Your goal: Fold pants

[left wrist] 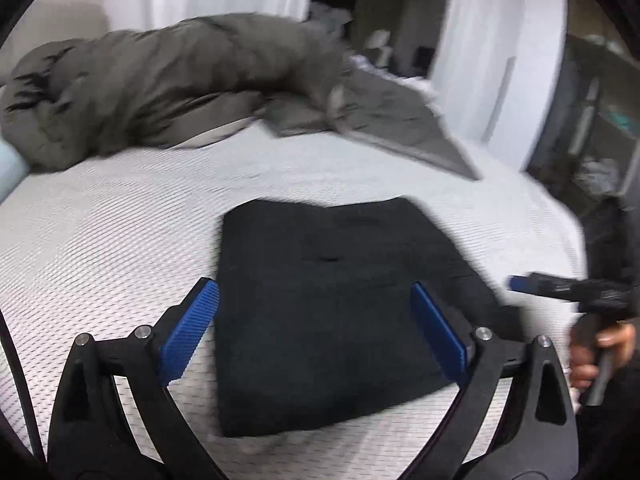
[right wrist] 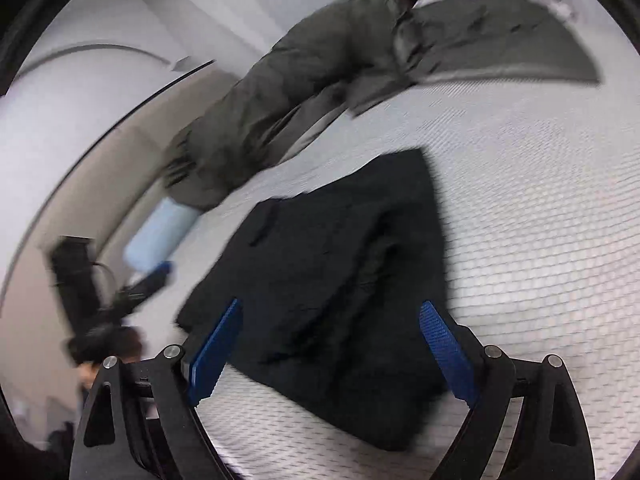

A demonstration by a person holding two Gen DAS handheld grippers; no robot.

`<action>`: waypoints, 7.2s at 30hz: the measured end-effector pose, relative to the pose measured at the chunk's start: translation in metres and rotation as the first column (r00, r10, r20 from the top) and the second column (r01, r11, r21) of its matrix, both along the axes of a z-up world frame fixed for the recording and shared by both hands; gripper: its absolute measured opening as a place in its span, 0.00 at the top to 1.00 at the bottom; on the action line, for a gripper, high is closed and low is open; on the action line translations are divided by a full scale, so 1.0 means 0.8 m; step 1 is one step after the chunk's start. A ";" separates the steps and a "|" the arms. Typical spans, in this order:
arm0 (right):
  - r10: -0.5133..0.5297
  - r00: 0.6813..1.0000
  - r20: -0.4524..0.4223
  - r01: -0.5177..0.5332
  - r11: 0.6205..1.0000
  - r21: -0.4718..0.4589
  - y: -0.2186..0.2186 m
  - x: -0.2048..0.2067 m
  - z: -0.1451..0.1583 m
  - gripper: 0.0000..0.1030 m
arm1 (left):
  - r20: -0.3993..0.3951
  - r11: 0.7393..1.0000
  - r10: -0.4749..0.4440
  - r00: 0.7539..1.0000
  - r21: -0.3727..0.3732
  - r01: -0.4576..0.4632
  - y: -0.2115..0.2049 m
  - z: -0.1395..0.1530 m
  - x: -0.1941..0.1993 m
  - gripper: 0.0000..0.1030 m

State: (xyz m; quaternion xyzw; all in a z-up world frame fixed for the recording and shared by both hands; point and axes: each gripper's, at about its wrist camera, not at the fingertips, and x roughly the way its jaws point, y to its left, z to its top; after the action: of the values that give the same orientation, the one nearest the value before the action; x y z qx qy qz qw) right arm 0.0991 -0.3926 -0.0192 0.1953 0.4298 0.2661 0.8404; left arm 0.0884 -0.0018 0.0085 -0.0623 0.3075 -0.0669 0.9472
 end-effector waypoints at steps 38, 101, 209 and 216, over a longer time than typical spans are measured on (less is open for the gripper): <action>0.054 0.990 -0.131 -0.052 0.998 0.020 0.021 0.037 -0.037 0.70 | -0.174 0.976 0.104 0.979 0.208 -0.067 0.030 -0.067 0.031 0.07; -0.014 1.000 0.015 0.018 0.953 -0.303 0.080 0.018 -0.042 0.21 | -0.137 0.952 -0.103 0.985 0.275 0.137 -0.103 -0.077 -0.002 0.01; 0.072 0.841 0.536 0.123 0.940 -0.319 0.072 -0.179 0.051 0.00 | 0.199 0.994 0.043 0.979 0.094 -0.063 0.008 0.004 -0.185 0.00; 0.071 0.841 0.537 0.123 0.940 -0.318 0.072 -0.179 0.051 0.00 | 0.198 0.994 0.041 0.979 0.093 -0.060 0.011 0.003 -0.184 0.00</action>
State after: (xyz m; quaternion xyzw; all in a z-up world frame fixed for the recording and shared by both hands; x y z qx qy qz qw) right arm -0.0445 -0.3351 0.0216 -0.0299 0.2119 0.2204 0.9516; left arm -0.0588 0.0072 0.0112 -0.0163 0.2141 -0.0332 0.9761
